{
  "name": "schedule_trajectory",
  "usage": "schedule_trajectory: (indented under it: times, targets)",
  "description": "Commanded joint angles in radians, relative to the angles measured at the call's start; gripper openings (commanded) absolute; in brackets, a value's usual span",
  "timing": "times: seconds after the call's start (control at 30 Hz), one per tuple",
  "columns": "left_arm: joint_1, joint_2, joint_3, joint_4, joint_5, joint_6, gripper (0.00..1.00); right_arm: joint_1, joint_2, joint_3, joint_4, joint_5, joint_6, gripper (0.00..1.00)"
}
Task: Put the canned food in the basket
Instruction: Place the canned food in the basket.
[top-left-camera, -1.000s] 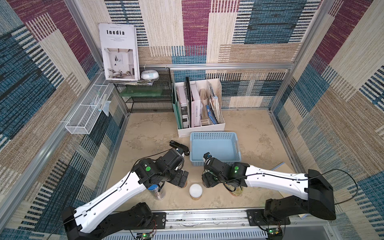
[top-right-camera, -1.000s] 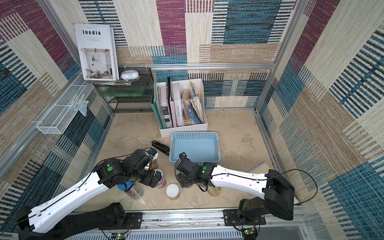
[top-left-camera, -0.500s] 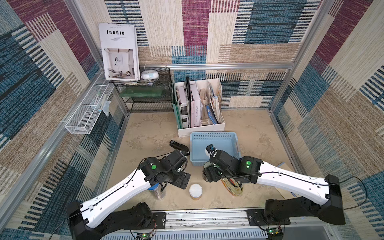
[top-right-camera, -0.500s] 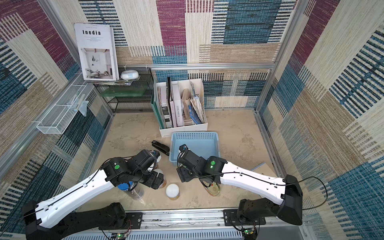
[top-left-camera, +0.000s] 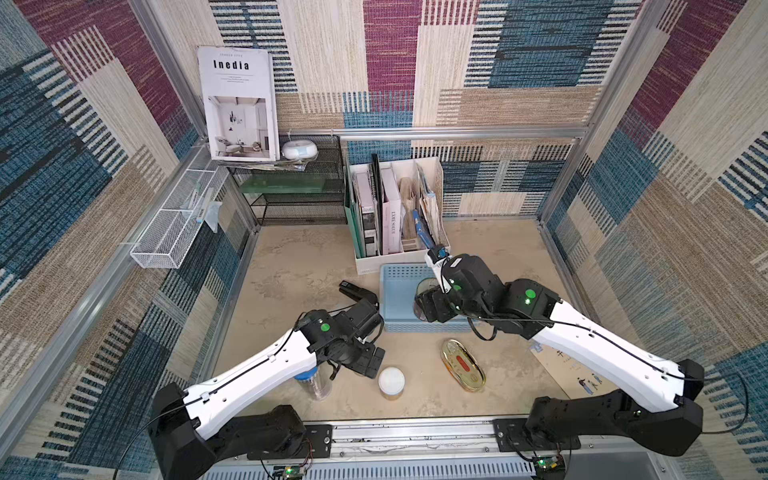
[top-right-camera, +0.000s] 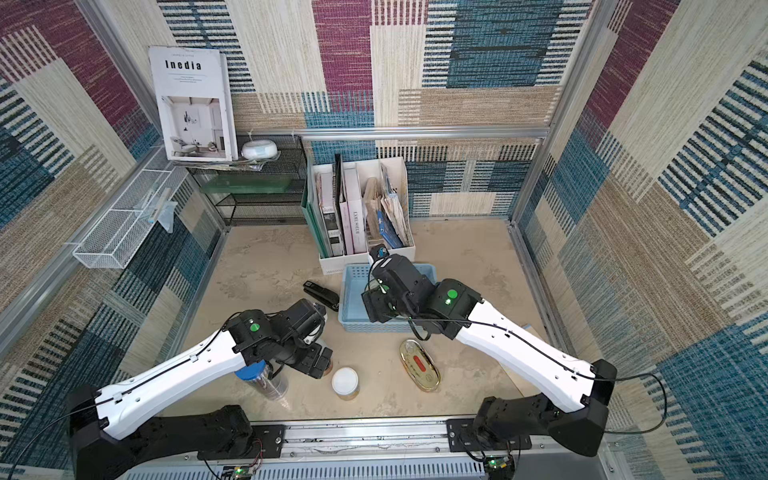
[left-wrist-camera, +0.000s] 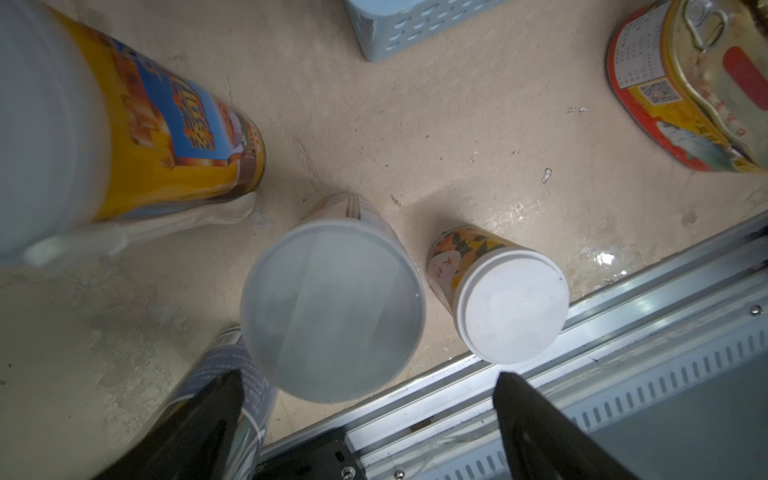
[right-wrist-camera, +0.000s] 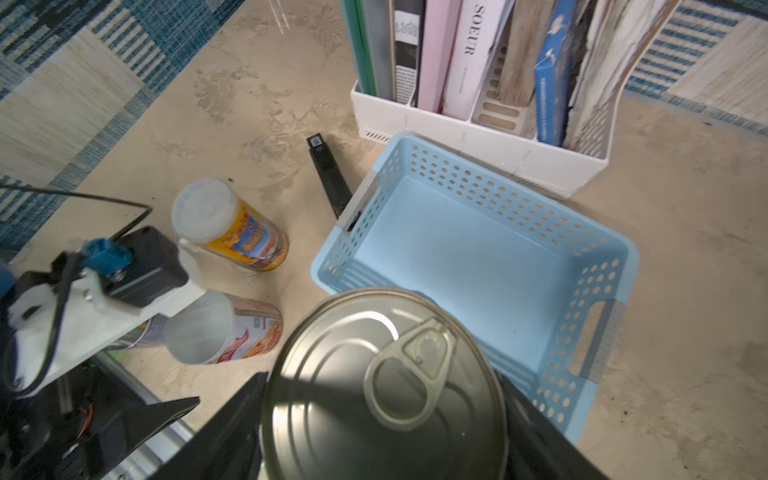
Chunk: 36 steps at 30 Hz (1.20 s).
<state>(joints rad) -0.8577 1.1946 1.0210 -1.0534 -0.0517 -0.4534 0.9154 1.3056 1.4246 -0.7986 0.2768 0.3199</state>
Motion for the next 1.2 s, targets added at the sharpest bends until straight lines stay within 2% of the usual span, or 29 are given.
schedule_trajectory:
  times: [0.0, 0.3, 0.73, 1.17]
  targets:
    - [-0.001, 0.020, -0.001, -0.008, -0.038, -0.011, 0.99, -0.087, 0.021, 0.014, 0.073, -0.050, -0.102, 0.38]
    - [-0.001, 0.089, 0.011, -0.006, -0.067, -0.027, 0.99, -0.288, 0.132, -0.010, 0.192, -0.155, -0.172, 0.37]
    - [0.000, 0.119, -0.001, 0.000, -0.084, -0.021, 0.96, -0.440, 0.296, -0.043, 0.319, -0.196, -0.212, 0.37]
    - [0.002, 0.126, -0.019, 0.012, -0.067, -0.016, 0.91, -0.501, 0.377, -0.083, 0.420, -0.205, -0.232, 0.35]
